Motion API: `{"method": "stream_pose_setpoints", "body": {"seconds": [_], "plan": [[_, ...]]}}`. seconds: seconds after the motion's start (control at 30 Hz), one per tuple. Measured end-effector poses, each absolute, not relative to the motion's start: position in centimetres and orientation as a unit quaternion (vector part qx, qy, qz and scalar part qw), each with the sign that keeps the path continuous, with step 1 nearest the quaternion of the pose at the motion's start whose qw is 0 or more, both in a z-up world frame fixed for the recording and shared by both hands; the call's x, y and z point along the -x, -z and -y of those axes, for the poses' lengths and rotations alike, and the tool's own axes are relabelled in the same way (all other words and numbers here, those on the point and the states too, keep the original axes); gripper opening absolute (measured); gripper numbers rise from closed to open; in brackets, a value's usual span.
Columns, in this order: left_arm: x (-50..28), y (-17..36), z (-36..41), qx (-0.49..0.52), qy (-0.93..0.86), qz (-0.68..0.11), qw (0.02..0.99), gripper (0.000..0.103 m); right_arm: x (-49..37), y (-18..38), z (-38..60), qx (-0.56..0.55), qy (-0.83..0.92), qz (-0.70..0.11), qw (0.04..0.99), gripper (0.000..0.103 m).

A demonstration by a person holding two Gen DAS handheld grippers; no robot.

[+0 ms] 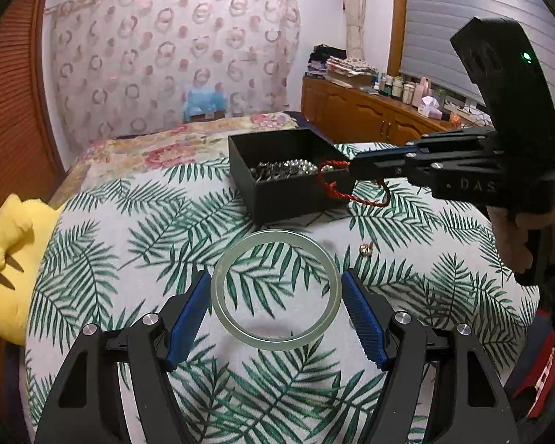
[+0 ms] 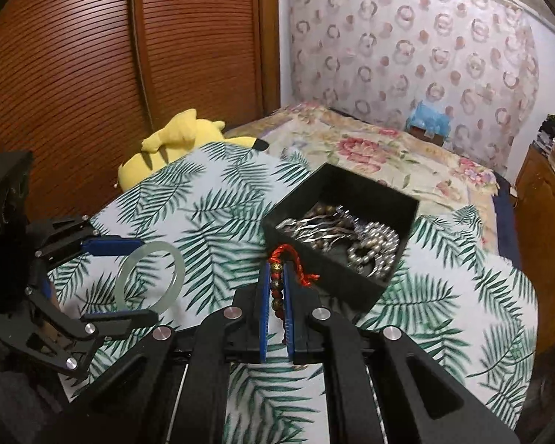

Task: Organize jewelry
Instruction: 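Lower the red bracelet into the black box and open the right tool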

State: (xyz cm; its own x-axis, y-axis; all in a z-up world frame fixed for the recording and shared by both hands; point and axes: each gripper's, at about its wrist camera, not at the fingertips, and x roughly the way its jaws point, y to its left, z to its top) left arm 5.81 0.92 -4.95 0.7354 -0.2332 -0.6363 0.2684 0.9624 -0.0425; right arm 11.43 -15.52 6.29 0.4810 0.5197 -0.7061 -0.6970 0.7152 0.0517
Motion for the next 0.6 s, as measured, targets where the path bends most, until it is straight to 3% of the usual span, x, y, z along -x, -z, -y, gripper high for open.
{"method": "stream_pose_setpoints", "body": {"seconds": [0.6], "plan": [[-10.8, 2.4, 0.3, -0.039, 0.139, -0.316, 0.938, 0.069, -19.9, -6.5, 16.2, 0.084, -0.3, -0.357, 0.881, 0.008]]}}
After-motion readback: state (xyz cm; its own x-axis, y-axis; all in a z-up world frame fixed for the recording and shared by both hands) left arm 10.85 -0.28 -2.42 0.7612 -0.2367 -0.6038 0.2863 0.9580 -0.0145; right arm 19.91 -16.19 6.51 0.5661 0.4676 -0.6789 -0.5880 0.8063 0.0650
